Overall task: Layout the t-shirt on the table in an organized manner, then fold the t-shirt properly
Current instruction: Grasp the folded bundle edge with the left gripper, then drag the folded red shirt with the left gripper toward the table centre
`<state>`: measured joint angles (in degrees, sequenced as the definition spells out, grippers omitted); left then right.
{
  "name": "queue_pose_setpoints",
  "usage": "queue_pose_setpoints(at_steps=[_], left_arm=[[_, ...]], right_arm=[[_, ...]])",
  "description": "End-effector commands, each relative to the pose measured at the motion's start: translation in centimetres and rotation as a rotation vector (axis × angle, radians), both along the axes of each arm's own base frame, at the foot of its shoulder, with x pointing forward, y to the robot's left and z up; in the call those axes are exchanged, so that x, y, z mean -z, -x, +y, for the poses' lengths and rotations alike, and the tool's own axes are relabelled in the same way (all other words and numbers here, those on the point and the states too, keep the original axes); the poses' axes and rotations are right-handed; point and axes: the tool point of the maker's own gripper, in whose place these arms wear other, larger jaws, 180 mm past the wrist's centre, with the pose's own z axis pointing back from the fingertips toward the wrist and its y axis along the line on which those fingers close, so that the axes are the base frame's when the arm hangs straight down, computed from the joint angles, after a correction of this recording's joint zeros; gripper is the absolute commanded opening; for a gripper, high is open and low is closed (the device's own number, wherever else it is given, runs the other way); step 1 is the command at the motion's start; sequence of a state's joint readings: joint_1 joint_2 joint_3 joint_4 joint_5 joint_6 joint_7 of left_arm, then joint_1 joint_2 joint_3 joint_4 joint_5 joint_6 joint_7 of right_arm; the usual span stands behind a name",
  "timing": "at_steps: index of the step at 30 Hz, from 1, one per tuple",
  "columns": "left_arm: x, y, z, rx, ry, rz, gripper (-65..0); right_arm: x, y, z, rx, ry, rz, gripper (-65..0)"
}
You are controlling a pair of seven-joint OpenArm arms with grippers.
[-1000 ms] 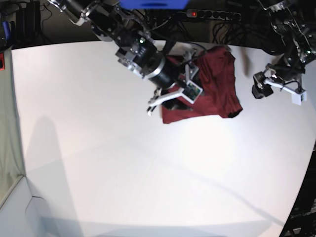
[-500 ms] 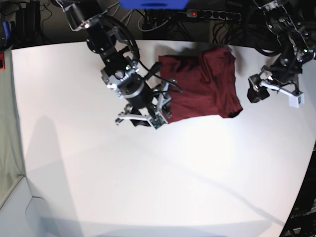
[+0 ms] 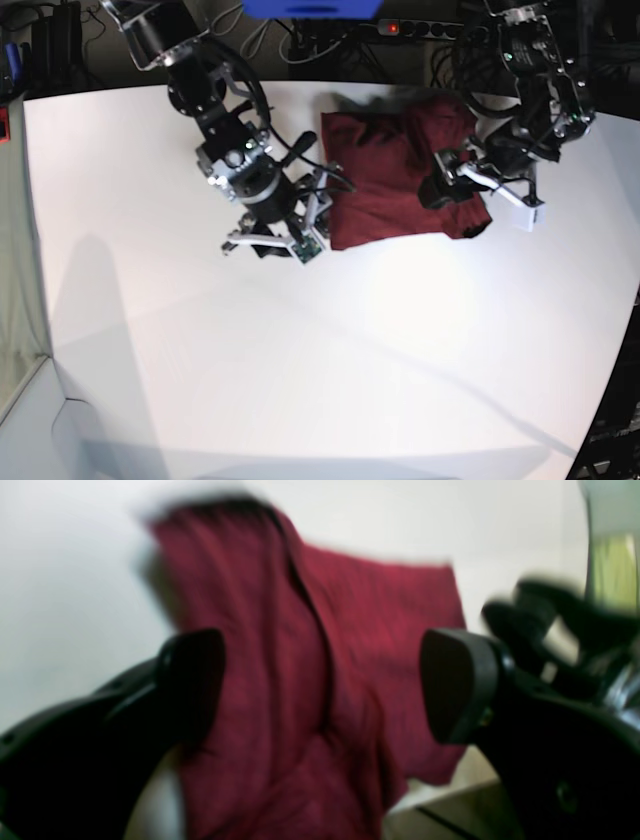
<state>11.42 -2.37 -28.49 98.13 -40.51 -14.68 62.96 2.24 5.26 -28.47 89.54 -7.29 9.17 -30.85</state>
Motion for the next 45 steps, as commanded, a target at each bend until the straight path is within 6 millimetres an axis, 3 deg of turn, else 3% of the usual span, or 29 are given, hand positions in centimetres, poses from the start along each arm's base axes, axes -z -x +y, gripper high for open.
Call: queue_pose_setpoints(at_steps=[1, 12, 16, 25, 33, 36, 42, 45], left_arm=[[-0.7, -0.6, 0.6, -0.007, -0.023, -0.028, -5.2], [-0.5, 0.6, 3.6, -0.026, -0.095, 0.000, -5.2], [1.0, 1.0, 3.8, -0.031, -0.098, 0.043, -5.2], [3.5, 0.9, 1.0, 0.046, -0.080, 0.111, -5.2], [5.6, 2.1, 0.2, 0.066, -0.051, 0.177, -5.8], [6.0, 2.3, 0.1, 0.065, -0.044, 0.191, -14.7], [6.1, 1.6, 0.1, 0.063, -0.038, 0.191, -54.1], [7.0, 1.3, -0.6, 0.097, -0.033, 0.218, -65.0]], right_arm=[[-1.6, -0.9, 0.7, -0.013, -0.031, -0.050, -34.8], [-1.5, -1.7, -1.8, 0.039, -0.011, -0.055, -34.8], [-1.5, -1.7, -1.9, 0.041, -0.009, -0.054, -34.8], [-1.5, -1.6, -1.9, 0.040, -0.010, -0.055, -34.8], [-1.6, -1.8, -2.0, 0.041, -0.004, -0.060, -34.8], [-1.9, -2.7, -3.8, 0.092, -0.004, -0.067, -34.8], [-3.4, -5.3, -9.7, 0.211, 0.029, -0.113, -34.8], [-3.6, -5.5, -11.8, 0.204, 0.048, -0.107, -34.8]])
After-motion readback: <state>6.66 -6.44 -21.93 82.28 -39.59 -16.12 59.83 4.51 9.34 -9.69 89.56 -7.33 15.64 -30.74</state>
